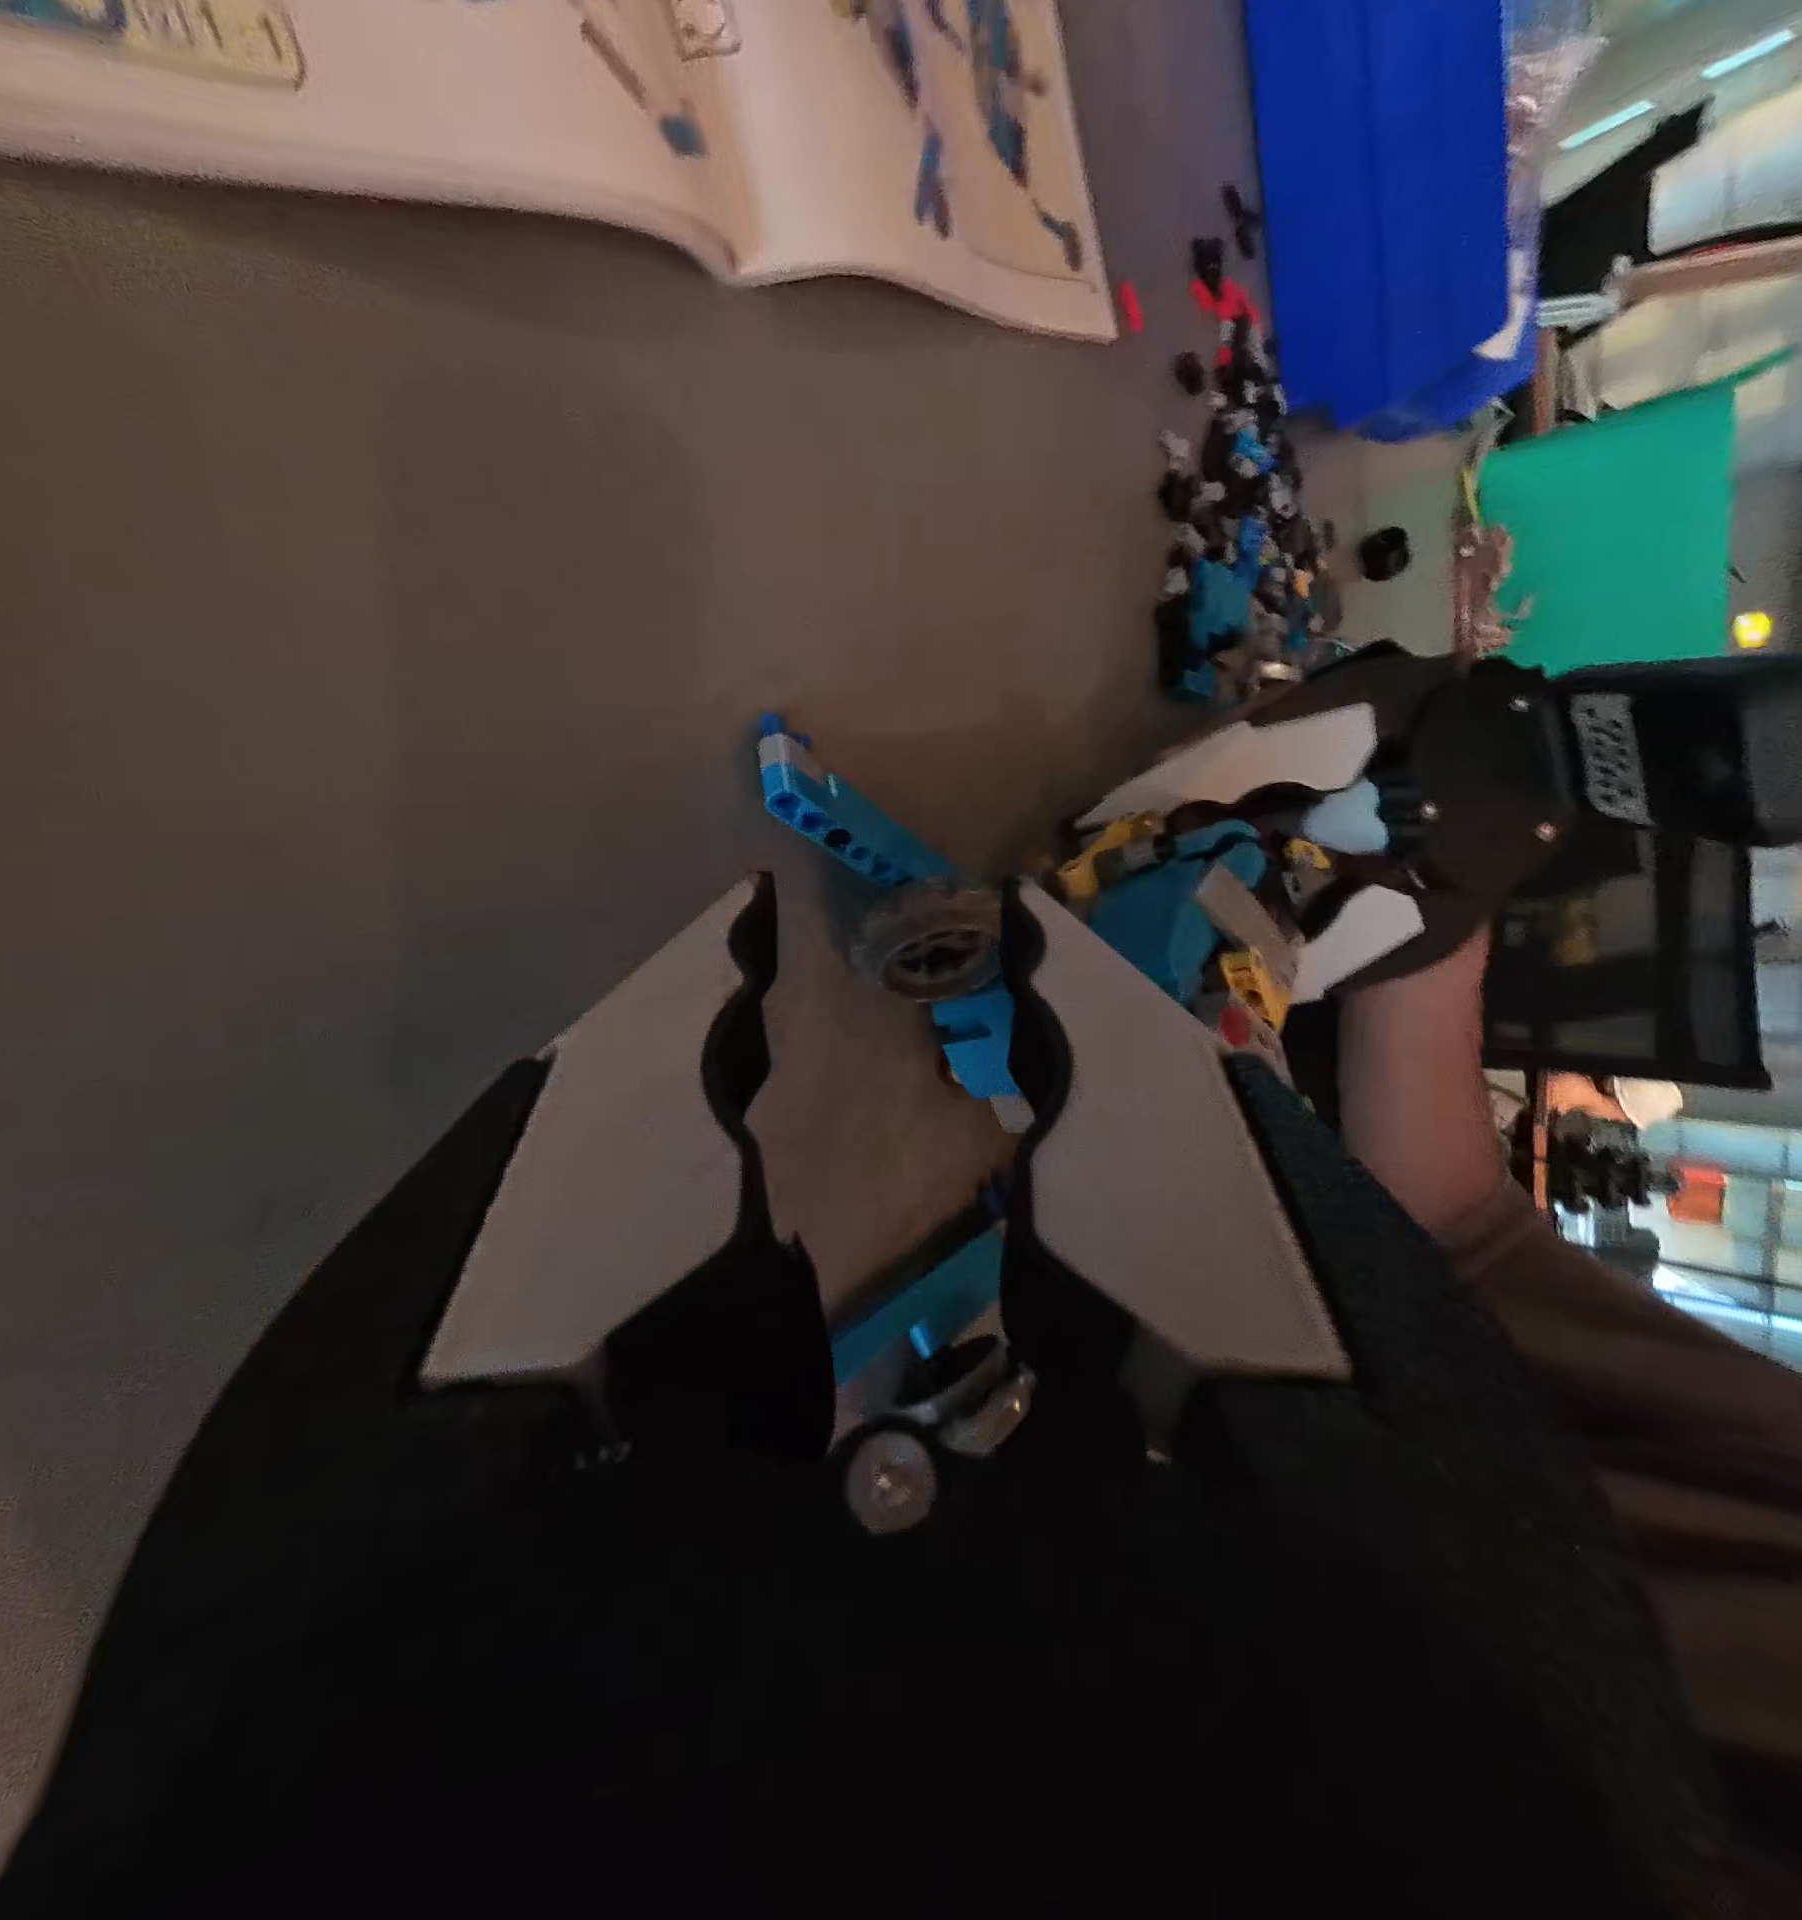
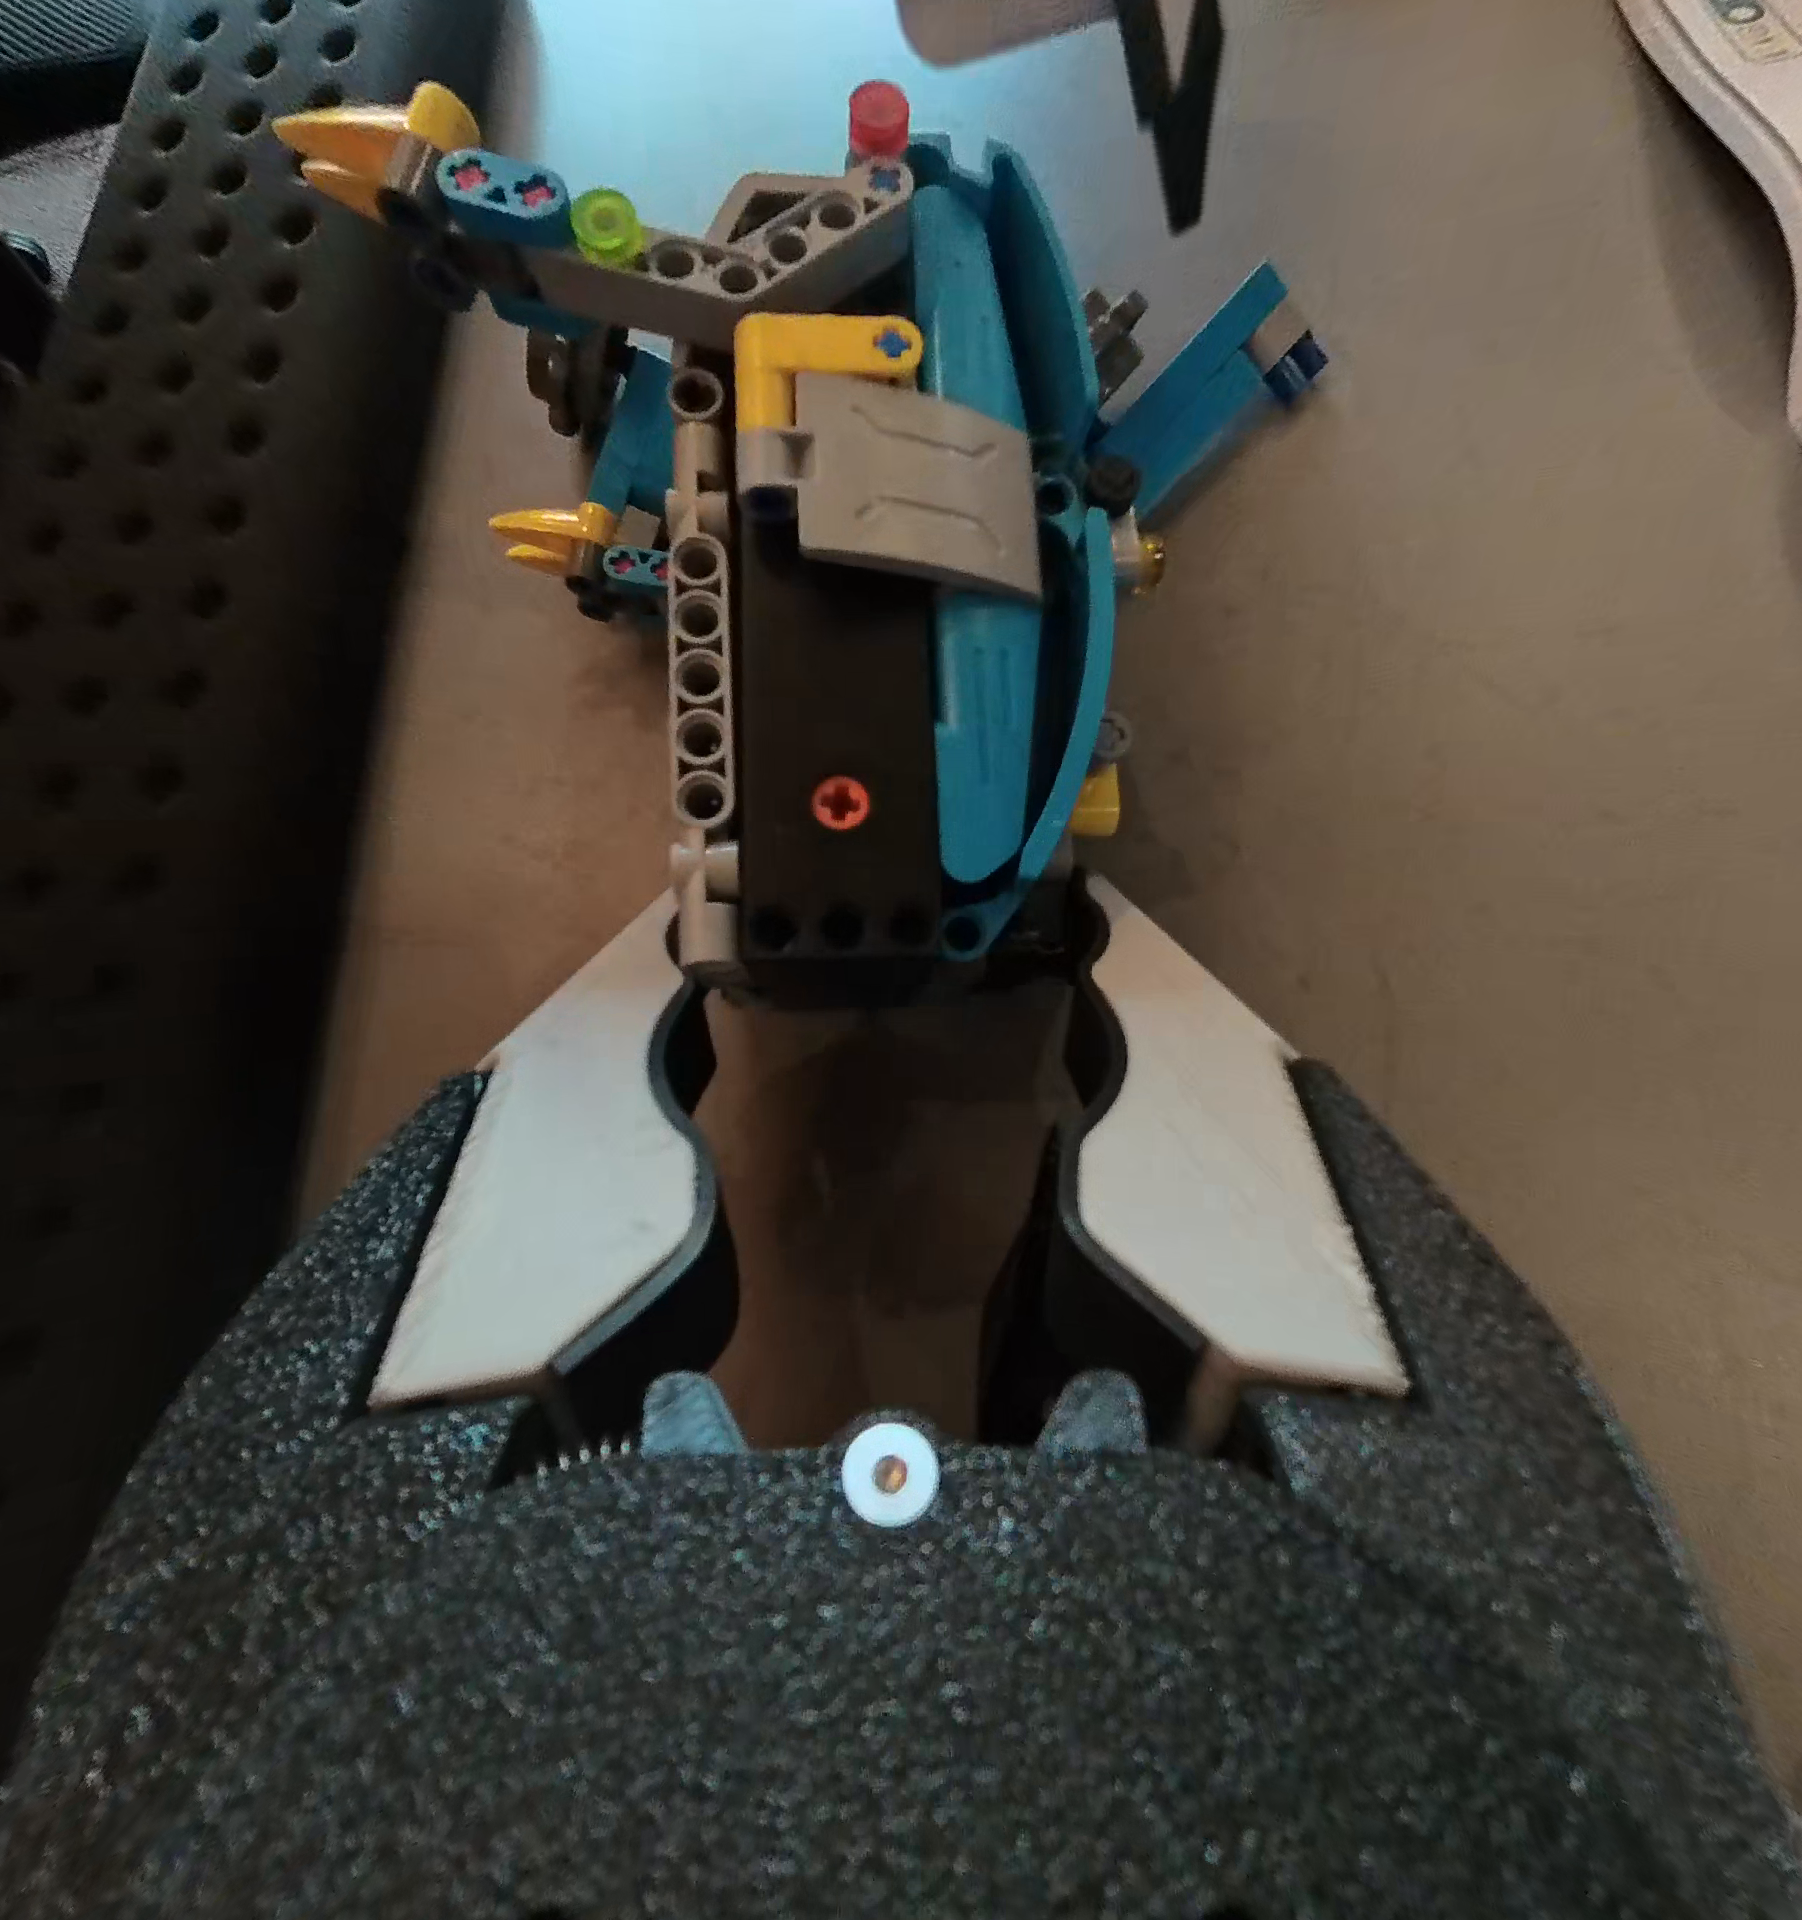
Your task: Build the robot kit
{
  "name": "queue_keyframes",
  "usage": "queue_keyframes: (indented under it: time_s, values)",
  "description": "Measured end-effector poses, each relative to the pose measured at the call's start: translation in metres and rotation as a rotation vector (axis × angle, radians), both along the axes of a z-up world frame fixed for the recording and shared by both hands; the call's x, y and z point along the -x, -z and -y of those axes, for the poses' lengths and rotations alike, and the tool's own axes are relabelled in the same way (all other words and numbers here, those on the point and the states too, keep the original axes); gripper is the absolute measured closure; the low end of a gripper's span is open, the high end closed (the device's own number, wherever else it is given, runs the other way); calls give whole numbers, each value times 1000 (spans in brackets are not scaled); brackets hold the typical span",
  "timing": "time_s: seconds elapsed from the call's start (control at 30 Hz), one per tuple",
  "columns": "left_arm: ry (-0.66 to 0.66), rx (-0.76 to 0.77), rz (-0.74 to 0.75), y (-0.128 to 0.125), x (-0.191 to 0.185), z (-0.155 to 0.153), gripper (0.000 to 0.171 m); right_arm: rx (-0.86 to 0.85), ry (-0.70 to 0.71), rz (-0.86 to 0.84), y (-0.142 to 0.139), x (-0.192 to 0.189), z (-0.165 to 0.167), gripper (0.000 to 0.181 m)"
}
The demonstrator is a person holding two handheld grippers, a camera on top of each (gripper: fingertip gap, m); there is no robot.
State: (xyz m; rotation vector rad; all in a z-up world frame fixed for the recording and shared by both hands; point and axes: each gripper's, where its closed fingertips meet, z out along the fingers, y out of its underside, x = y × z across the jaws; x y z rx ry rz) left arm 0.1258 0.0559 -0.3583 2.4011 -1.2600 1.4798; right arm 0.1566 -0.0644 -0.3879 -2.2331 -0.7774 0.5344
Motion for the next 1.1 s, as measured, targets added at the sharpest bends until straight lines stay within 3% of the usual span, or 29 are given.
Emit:
queue_keyframes:
  time_s: [0.27, 0.33, 0.47, 0.6, 0.77, 0.9, 0.97, 1.1]
  values:
    - [-133, -37, -92, 20, -21, 4, 146, -8, -8, 18, 0, 0, 0, 114]
    - [-128, -58, -93, 23, -27, 2, 157, -14, -19, 28, 1, 1, 1, 114]
    - [-58, -69, -47, 21, -45, 6, 162, -19, -26, 39, 1, 2, 1, 114]
    - [34, -179, 131, -21, -64, -2, 165, -25, -13, 18, 0, 1, -2, 114]
    - [399, -493, 322, -91, -55, 29, 166, -18, -17, -9, 0, 3, -1, 111]
    - [700, -801, 334, -113, -36, 63, 165, 8, -21, -23, -2, 5, 3, 106]
    - [701, -850, 304, -120, -37, 70, 165, 4, -12, -44, -5, 5, 3, 102]
    - [640, -760, 315, -126, -41, 90, 166, -4, 9, -86, -11, 2, 2, 96]
